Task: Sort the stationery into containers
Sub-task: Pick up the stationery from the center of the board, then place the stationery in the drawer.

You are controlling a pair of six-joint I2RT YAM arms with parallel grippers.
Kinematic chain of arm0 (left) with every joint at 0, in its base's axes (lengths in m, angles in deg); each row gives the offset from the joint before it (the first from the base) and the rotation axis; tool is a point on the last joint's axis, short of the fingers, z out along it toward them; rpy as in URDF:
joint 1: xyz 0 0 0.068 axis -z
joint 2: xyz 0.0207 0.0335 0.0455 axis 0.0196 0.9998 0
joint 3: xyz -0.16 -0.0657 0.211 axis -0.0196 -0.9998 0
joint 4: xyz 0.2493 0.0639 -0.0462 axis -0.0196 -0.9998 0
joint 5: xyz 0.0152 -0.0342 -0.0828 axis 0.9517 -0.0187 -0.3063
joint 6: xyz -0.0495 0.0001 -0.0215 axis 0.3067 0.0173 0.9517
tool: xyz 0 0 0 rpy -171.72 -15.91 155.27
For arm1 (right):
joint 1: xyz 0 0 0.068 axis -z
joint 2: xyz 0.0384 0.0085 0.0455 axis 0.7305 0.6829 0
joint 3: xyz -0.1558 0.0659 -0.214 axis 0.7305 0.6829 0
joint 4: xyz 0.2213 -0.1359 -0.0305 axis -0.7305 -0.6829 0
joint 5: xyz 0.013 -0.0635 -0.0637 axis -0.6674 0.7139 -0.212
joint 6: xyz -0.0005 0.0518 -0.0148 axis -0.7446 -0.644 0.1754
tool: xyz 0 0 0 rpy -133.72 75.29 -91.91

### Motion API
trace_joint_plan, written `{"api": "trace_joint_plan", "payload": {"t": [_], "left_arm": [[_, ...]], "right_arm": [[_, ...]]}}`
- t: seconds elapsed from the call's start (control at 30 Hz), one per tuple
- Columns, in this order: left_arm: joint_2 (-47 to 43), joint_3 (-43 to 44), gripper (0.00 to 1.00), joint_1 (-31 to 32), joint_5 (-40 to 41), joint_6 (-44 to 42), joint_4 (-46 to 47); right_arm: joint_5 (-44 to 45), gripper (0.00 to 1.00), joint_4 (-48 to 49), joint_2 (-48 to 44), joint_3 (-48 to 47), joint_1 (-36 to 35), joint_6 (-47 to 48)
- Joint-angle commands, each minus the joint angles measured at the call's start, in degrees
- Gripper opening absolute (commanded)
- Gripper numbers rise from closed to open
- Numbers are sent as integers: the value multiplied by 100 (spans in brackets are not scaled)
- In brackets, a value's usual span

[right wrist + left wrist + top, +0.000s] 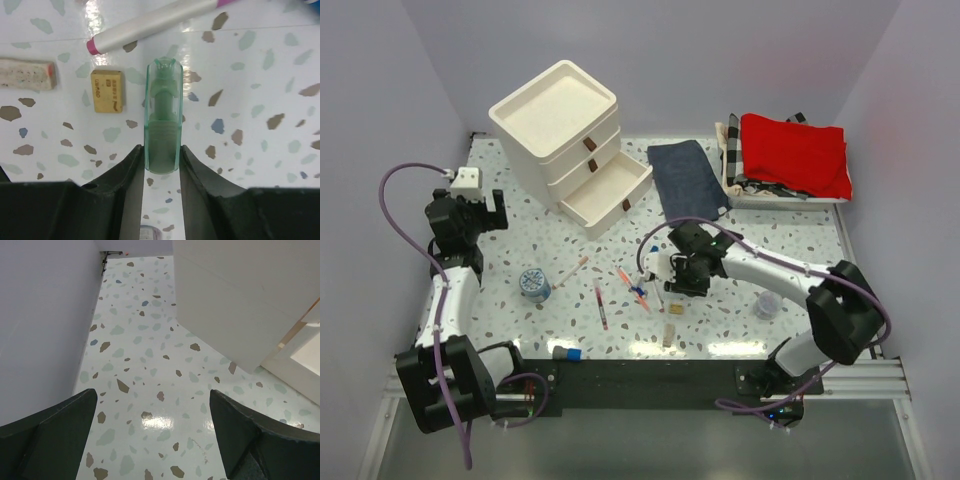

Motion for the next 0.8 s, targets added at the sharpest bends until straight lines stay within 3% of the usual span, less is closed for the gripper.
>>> {"api": "trace_joint_plan", "payload": {"t": [0.0,0.13,0.47,0.77], "left_arm": [[1,-10,99,-55,-88,4,443],[80,104,99,-55,-123,30,382],[-112,412,99,-55,-158,154,-260],[-367,386,98,-55,149,417,-603]], "right_arm": [[276,5,-253,-421,-636,128,245],[294,4,133,-290,-1180,119,386],[267,4,1152,1590,-3613,119,386],[329,5,1452,2936,-4951,128,729]]}}
